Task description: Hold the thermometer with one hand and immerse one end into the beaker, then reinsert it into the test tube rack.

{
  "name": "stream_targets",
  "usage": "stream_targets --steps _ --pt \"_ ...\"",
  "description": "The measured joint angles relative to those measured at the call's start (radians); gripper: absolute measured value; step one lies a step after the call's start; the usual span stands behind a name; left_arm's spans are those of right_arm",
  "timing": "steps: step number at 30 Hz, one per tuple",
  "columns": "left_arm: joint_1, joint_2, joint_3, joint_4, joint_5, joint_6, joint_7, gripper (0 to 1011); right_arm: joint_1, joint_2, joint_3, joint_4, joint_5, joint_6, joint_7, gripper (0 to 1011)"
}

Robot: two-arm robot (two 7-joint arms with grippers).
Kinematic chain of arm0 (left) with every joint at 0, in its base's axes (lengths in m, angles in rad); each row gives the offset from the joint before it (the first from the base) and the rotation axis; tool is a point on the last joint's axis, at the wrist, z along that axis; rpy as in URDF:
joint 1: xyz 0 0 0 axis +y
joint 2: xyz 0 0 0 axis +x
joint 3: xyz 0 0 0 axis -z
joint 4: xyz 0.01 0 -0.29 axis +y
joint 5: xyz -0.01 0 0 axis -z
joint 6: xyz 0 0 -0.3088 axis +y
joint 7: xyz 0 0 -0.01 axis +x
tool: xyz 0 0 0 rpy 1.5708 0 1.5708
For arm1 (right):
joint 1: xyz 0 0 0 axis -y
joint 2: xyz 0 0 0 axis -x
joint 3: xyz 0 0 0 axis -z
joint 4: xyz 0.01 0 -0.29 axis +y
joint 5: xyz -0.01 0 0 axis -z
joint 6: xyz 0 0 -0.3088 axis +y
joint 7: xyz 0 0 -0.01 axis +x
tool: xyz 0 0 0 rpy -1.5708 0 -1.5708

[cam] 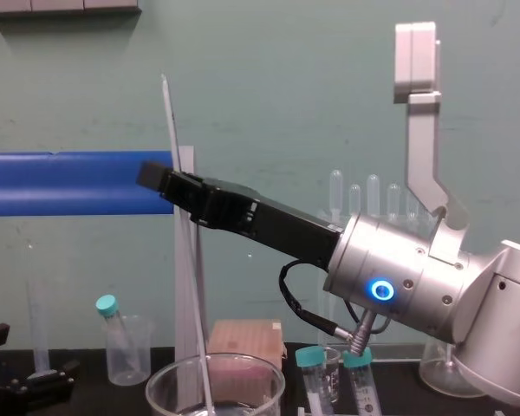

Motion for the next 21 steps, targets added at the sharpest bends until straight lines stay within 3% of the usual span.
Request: stream_targets --steps 21 --pt "0.000 0.000 0.000 0.000 0.000 0.000 0.000 1008 -0.014 -0.001 0.010 0.008 0.000 -0.042 0.018 55"
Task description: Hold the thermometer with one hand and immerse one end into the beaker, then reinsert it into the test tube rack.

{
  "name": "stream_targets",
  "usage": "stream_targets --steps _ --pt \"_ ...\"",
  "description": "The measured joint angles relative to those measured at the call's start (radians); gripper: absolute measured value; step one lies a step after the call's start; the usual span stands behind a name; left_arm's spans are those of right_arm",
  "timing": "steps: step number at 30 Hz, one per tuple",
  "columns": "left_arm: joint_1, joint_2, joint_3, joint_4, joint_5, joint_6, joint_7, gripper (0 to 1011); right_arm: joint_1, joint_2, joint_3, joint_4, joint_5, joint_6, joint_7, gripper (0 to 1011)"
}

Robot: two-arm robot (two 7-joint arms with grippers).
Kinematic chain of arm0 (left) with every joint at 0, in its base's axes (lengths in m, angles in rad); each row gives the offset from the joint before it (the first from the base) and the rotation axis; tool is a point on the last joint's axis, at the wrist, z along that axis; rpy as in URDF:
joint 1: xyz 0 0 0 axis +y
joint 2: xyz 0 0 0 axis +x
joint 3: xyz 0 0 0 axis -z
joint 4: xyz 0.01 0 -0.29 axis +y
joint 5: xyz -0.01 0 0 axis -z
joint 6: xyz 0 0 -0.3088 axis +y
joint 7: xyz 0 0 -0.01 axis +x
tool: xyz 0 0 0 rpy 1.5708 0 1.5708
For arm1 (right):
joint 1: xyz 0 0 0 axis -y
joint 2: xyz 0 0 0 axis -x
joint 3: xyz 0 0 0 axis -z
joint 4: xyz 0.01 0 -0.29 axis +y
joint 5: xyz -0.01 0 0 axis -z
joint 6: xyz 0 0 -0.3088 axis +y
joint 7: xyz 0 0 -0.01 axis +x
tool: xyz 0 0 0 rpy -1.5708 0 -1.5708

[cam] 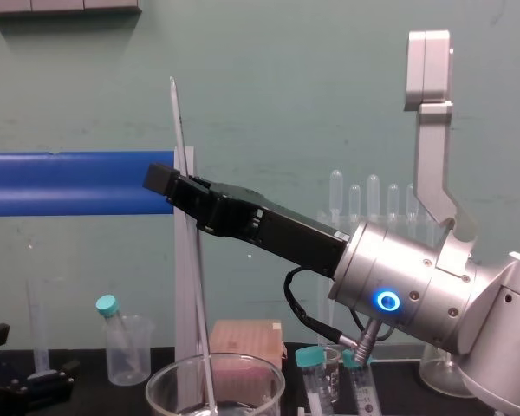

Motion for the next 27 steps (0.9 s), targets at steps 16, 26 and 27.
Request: stream_targets --steps 16,26,27 --pt "0.000 0.000 0.000 0.000 0.000 0.000 0.000 1008 0.001 0.000 0.000 0.000 0.002 0.000 0.000 55" --pt "0.000 0.000 0.000 0.000 0.000 0.000 0.000 1008 0.001 0.000 0.000 0.000 0.003 0.000 0.000 55" --pt "0.000 0.000 0.000 0.000 0.000 0.000 0.000 1008 0.001 0.000 0.000 0.000 0.003 0.000 0.000 55"
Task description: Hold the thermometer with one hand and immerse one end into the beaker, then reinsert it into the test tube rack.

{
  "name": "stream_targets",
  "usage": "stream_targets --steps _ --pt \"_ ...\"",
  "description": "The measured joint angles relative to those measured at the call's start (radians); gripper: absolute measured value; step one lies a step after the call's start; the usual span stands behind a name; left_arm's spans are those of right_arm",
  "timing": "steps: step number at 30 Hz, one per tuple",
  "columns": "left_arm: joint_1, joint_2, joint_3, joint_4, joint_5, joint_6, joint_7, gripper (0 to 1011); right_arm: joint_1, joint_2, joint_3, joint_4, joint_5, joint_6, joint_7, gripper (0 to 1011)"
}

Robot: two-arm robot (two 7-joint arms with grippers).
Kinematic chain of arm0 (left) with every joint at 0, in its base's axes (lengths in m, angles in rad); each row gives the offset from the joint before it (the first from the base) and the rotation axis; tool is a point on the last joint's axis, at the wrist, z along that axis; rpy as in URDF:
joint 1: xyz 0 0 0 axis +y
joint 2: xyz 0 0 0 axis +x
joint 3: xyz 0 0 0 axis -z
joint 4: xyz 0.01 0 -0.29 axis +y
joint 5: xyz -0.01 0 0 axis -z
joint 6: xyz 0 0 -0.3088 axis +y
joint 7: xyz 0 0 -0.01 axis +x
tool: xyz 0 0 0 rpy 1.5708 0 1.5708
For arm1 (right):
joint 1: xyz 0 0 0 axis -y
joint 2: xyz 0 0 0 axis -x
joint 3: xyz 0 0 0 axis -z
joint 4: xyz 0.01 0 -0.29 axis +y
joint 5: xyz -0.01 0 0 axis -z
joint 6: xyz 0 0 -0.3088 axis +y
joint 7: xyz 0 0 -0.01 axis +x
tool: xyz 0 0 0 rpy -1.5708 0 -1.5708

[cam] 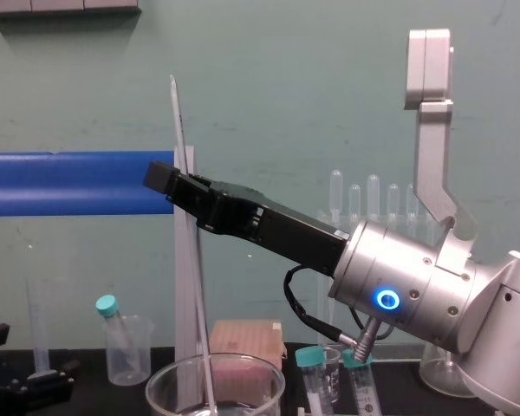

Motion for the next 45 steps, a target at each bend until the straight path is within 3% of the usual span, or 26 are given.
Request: stream_targets --steps 45 --pt "0.000 0.000 0.000 0.000 0.000 0.000 0.000 1008 0.000 0.000 0.000 0.000 0.000 0.001 0.000 55"
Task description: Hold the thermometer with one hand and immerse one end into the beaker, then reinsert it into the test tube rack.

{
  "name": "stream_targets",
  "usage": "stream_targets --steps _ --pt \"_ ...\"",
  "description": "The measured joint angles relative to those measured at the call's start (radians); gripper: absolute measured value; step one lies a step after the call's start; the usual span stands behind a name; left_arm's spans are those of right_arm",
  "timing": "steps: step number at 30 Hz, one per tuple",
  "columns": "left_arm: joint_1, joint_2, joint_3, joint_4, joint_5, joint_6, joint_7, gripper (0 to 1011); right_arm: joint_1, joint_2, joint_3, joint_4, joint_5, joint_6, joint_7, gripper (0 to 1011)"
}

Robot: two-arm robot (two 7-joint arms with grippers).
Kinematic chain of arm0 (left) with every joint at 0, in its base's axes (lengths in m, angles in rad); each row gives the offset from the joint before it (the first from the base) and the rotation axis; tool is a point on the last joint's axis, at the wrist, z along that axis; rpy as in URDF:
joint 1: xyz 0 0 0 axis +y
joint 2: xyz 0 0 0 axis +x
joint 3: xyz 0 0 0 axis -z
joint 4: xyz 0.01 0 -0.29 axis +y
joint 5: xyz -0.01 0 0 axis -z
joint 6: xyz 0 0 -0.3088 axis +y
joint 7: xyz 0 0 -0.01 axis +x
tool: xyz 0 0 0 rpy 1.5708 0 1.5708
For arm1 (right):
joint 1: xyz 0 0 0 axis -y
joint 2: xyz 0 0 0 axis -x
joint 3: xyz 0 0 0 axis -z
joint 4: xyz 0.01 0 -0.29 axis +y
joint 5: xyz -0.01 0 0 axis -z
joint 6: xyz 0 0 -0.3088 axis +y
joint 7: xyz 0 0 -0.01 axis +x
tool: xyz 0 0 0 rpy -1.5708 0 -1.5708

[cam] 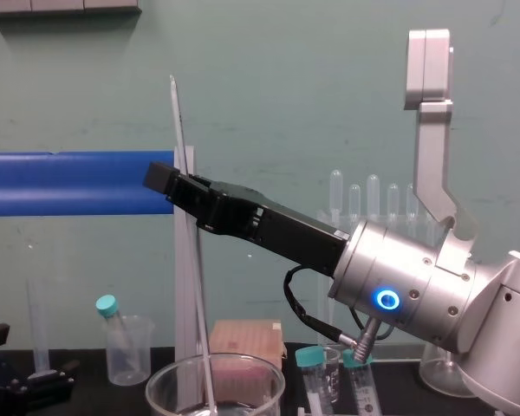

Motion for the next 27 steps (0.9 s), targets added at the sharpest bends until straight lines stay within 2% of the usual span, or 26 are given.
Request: stream_targets --steps 27 --pt "0.000 0.000 0.000 0.000 0.000 0.000 0.000 1008 0.000 0.000 0.000 0.000 0.000 0.000 0.000 55"
